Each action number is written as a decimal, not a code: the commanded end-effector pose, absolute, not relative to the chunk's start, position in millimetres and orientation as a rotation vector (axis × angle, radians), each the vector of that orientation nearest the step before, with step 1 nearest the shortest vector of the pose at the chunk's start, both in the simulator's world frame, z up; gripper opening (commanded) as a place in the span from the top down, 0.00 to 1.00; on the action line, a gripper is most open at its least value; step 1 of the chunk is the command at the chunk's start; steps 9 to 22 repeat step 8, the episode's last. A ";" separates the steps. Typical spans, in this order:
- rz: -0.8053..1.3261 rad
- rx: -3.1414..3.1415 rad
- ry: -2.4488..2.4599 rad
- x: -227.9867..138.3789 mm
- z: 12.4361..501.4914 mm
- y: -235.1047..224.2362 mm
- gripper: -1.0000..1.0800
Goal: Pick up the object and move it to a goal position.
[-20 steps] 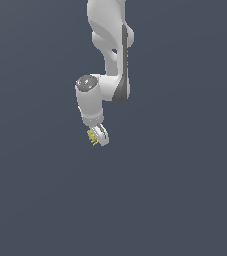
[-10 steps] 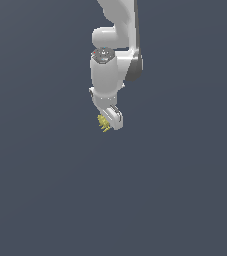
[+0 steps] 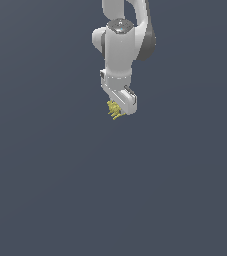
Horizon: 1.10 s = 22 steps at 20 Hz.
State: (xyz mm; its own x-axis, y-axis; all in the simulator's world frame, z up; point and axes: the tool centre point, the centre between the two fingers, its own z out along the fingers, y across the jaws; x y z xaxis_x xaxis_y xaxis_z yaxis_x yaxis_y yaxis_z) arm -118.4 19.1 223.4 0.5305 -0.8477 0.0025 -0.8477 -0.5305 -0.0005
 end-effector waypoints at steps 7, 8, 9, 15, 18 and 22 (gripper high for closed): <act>0.001 2.747 -1.522 -125.7 245.8 36.5 1.00; 0.001 2.747 -1.522 -125.7 246.0 36.7 1.00; 0.001 2.747 -1.522 -125.7 246.0 36.7 1.00; 0.001 2.747 -1.522 -125.7 246.0 36.7 1.00; 0.001 2.747 -1.522 -125.7 246.0 36.7 1.00; 0.001 2.747 -1.522 -125.7 246.0 36.7 1.00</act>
